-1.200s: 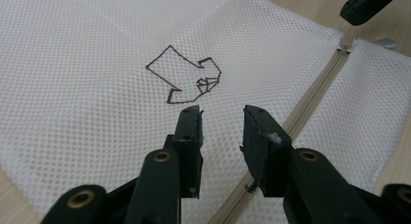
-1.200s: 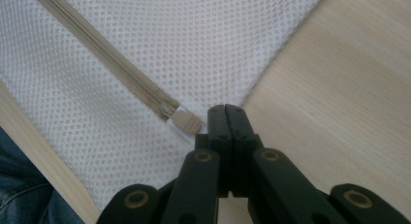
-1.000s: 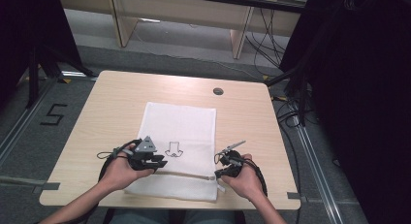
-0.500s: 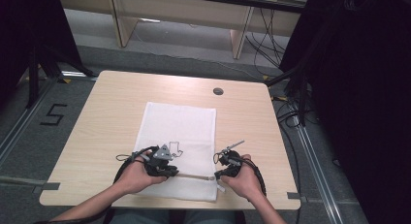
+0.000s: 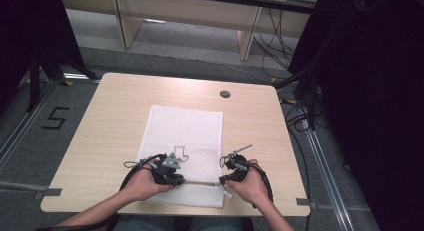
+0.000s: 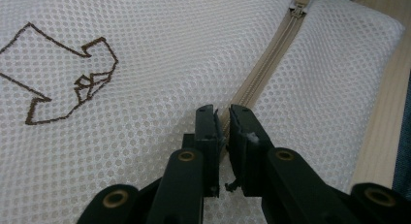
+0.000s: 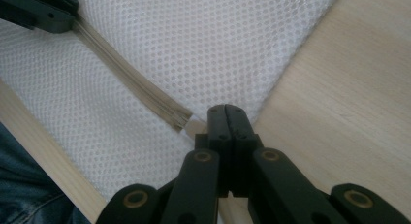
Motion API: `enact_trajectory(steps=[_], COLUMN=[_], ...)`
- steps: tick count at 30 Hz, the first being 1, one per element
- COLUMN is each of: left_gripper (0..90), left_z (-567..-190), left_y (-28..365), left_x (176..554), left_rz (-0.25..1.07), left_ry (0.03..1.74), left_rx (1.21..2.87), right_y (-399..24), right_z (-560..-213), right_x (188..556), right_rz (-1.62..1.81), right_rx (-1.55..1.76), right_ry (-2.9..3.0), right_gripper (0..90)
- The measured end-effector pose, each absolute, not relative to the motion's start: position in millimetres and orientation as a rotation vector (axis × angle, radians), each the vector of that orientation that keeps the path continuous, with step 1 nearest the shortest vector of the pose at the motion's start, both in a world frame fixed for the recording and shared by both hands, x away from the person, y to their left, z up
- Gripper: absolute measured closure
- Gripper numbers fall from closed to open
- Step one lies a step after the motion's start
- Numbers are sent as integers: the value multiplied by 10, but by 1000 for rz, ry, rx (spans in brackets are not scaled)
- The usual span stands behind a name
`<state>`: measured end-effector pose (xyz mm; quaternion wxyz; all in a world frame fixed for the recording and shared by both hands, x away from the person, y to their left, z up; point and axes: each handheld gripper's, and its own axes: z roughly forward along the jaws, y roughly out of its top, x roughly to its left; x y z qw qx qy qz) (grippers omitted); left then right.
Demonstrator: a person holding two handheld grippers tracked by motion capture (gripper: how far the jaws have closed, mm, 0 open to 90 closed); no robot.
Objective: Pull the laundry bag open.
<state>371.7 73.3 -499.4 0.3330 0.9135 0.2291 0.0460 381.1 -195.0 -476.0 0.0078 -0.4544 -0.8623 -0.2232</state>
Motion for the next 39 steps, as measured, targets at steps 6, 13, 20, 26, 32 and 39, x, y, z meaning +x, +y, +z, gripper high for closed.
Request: enact_trajectory(steps=[6,13,20,26,32,39], left_gripper=[819,821,821,821,824,824], left_z=[-5005,-5005,-5003,-5011,-5004,-5006], left_y=[729,727,727,723,727,726], left_x=[3711,3708,3711,3703,3712,3709], left_rz=[116,124,133,119,132,134], left_ry=[612,603,587,607,590,590], left_rx=[2383,2383,2389,2381,2389,2389], right_y=[-1937,-1922,-1863,-1906,-1936,-1934], right_z=[-4770,-4741,-4707,-4708,-4760,-4767], right_x=[3813,3790,3759,3770,3785,3792], right_rz=[-712,-726,-746,-679,-656,-673], right_rx=[-1393,-1422,-1401,-1442,-1424,-1434], right_ry=[-2694,-2667,-2674,-2717,-2705,-2654], right_gripper=[900,900,900,900,900,900])
